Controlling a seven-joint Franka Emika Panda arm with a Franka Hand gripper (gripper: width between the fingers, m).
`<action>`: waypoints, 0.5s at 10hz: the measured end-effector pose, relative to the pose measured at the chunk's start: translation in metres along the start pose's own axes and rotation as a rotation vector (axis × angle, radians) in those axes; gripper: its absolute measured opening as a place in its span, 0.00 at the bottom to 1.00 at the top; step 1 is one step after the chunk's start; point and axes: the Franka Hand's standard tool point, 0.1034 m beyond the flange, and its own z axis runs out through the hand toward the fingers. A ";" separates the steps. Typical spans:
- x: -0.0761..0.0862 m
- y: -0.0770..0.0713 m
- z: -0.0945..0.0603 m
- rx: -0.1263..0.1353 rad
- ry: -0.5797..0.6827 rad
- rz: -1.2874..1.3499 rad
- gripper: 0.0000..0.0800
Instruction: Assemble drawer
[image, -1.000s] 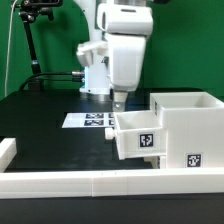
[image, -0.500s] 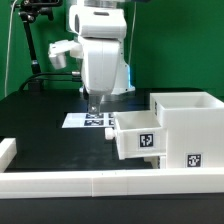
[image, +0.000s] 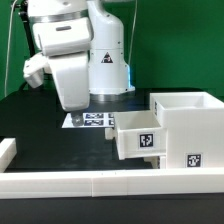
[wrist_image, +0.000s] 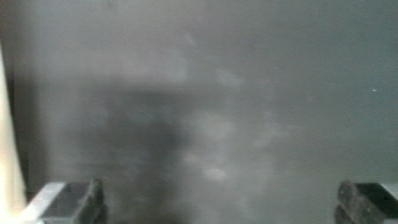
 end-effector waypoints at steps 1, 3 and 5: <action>0.004 0.006 0.007 0.010 0.009 -0.006 0.81; 0.010 0.015 0.011 0.021 0.018 0.023 0.81; 0.030 0.018 0.015 0.027 0.020 0.078 0.81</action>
Offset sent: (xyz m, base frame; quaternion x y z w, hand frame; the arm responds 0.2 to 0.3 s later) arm 0.0154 0.0261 -0.0023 0.0127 0.0031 0.0461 0.9989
